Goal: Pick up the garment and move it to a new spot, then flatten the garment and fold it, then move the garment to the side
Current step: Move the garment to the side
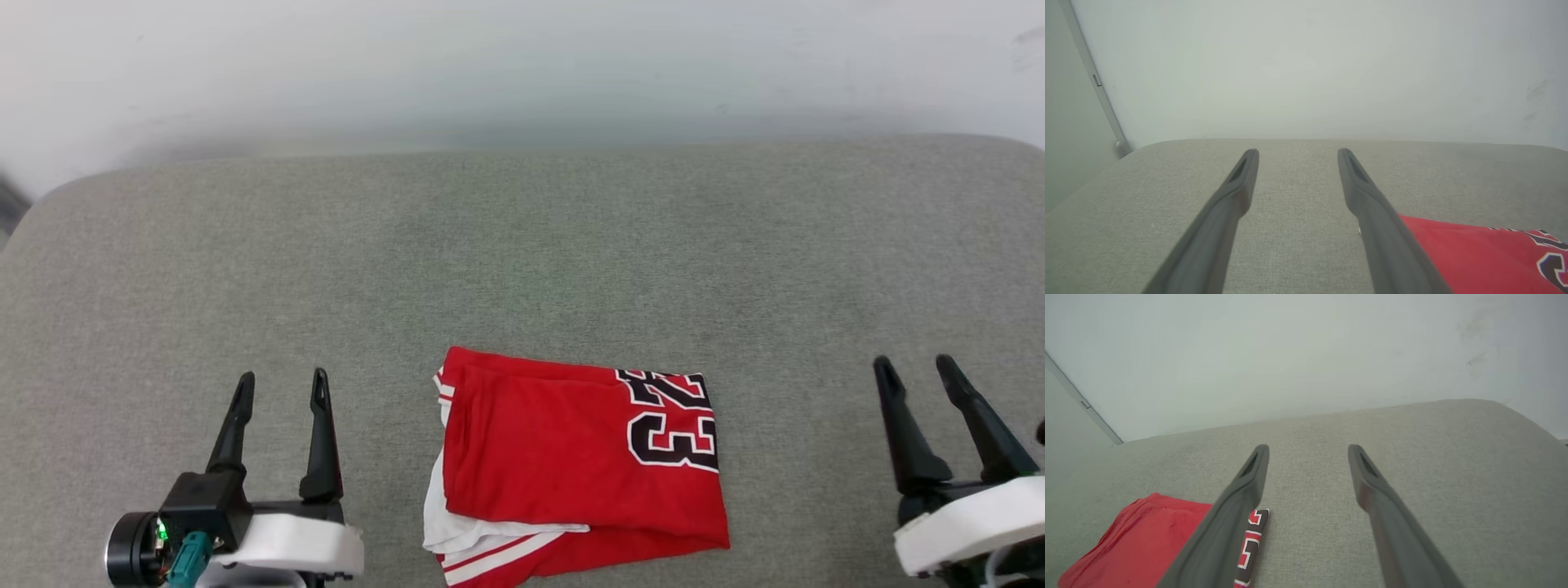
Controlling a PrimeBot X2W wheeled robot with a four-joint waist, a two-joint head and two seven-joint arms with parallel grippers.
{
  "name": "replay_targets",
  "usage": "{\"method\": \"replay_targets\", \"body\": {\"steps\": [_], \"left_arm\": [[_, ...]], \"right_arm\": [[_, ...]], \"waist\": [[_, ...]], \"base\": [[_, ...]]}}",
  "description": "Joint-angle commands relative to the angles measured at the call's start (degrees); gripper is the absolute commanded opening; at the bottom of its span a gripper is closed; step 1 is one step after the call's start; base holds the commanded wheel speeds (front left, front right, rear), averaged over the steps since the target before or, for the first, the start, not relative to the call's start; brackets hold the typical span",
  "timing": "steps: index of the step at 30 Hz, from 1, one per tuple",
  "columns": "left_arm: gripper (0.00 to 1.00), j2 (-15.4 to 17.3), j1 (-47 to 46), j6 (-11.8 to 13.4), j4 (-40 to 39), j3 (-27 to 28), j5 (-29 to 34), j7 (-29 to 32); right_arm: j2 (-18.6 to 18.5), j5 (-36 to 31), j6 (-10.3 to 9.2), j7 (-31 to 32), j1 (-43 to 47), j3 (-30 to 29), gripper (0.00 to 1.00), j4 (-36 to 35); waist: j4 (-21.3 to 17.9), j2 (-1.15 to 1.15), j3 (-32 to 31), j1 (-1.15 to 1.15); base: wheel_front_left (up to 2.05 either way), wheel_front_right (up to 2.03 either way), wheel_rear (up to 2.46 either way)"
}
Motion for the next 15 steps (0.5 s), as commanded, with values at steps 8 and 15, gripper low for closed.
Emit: {"method": "replay_targets", "body": {"steps": [8,15], "left_arm": [[1.0,-2.24,-4.05,-0.9,-2.48,-0.09,1.77,-0.26],[1.0,-4.06,-7.4,-1.76,-3.96,-1.57,2.89,-0.27]], "right_arm": [[-5.96,16.86,-0.02,12.84,0.57,-4.13,1.0,6.1],[-10.29,32.19,-0.02,25.7,-1.62,-0.18,1.0,10.94]], "waist": [[4.24,0.0,3.49,0.0],[8.51,0.0,8.12,0.0]], "base": [[0.0,0.0,0.0],[0.0,0.0,0.0]]}}
